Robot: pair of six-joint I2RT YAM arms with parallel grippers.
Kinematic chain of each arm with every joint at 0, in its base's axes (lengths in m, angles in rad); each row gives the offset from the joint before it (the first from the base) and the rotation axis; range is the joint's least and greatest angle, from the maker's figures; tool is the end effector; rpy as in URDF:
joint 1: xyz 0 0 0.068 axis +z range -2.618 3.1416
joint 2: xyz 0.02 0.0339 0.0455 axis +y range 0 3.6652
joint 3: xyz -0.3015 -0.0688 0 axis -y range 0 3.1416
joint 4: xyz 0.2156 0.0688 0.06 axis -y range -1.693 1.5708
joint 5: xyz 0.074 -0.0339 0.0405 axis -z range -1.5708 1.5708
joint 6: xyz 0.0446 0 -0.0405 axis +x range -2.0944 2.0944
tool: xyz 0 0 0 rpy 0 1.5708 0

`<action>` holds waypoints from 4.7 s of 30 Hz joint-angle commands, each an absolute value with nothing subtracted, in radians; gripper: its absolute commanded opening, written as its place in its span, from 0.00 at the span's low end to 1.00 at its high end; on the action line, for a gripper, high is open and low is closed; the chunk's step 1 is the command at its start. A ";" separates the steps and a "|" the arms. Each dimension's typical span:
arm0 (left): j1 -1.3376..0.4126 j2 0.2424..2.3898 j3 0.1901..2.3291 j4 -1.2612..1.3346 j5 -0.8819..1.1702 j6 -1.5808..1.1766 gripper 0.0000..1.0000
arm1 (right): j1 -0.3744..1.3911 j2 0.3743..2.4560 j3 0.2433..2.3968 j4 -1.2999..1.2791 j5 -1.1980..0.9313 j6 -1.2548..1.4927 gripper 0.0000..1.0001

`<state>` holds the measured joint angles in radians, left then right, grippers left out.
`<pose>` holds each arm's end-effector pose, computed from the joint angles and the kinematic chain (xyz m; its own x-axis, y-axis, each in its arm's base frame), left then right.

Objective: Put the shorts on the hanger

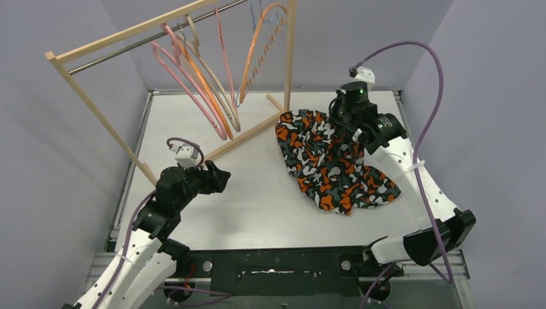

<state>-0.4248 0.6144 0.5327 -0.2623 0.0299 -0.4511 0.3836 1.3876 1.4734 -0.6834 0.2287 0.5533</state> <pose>0.0952 -0.0445 0.2895 -0.4673 -0.2669 -0.8428 0.2599 0.8698 -0.4195 0.2559 0.0924 0.4221 -0.5441 0.3323 -0.7704 0.1119 0.9388 0.3259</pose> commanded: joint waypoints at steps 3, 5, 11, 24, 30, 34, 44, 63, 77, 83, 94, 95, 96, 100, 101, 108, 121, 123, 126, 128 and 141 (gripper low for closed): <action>-0.431 0.597 0.679 -0.297 0.015 -0.554 0.65 | 0.673 1.328 1.744 -0.821 0.178 0.426 0.00; -0.431 0.598 0.726 -0.317 0.010 -0.569 0.65 | 0.719 1.301 1.745 -0.811 0.148 0.460 0.00; -0.431 0.610 0.791 -0.355 0.029 -0.607 0.62 | 0.739 1.166 1.484 -0.716 0.064 0.587 0.00; -0.433 0.659 0.602 -0.229 0.063 -0.674 0.51 | 0.726 1.075 1.009 -1.016 0.384 0.892 0.00; -0.467 0.760 0.518 -0.010 0.129 -0.718 0.49 | 0.697 1.050 1.005 -0.997 0.444 0.917 0.00; -0.559 0.830 0.468 0.170 0.090 -0.675 0.49 | 0.618 1.017 0.989 -0.956 0.413 0.893 0.00; -0.766 1.052 0.423 0.538 -0.038 -0.415 0.50 | 0.568 0.953 0.950 -0.854 0.298 0.828 0.00; -0.811 1.563 0.411 1.057 0.047 -0.161 0.50 | 0.555 0.925 0.937 -0.844 0.250 0.796 0.00; -0.823 1.318 0.389 0.951 -0.003 -0.121 0.00 | 0.553 0.896 0.979 -0.868 0.306 0.756 0.00; -0.848 0.923 0.515 0.552 -0.082 -0.136 0.00 | 0.543 0.868 1.193 -0.939 0.407 0.685 0.00; -0.858 0.720 0.880 0.112 -0.086 -0.266 0.00 | 0.544 0.860 1.587 -0.891 0.236 0.567 0.00; -0.858 0.715 0.894 0.089 -0.083 -0.283 0.00 | 0.545 0.855 1.584 -0.902 0.237 0.568 0.00; -0.857 0.709 0.903 0.060 -0.087 -0.295 0.00 | 0.545 0.850 1.573 -0.919 0.245 0.570 0.00; -0.856 0.668 0.890 -0.032 -0.148 -0.335 0.00 | 0.544 0.837 1.484 -1.000 0.315 0.599 0.00; -0.856 0.656 0.876 -0.056 -0.160 -0.339 0.00 | 0.545 0.836 1.457 -1.016 0.320 0.605 0.00; -0.856 0.592 0.715 -0.119 -0.205 -0.432 0.00 | 0.544 0.867 1.277 -1.017 0.290 0.611 0.00; -0.857 0.601 0.674 -0.141 -0.189 -0.416 0.00 | 0.543 0.920 1.194 -0.873 0.112 0.469 0.27; -0.857 0.603 0.676 -0.128 -0.162 -0.400 0.00 | 0.544 0.906 1.172 -0.838 0.040 0.416 0.32; -0.856 0.610 0.676 -0.107 -0.126 -0.389 0.00 | 0.545 0.890 1.153 -0.799 -0.025 0.349 0.39; -0.857 0.617 0.680 -0.098 -0.111 -0.389 0.00 | 0.544 0.892 1.149 -0.785 -0.060 0.309 0.42; -0.857 0.660 0.717 -0.086 -0.097 -0.370 0.00 | 0.608 0.986 1.049 -0.577 -0.316 -0.164 0.68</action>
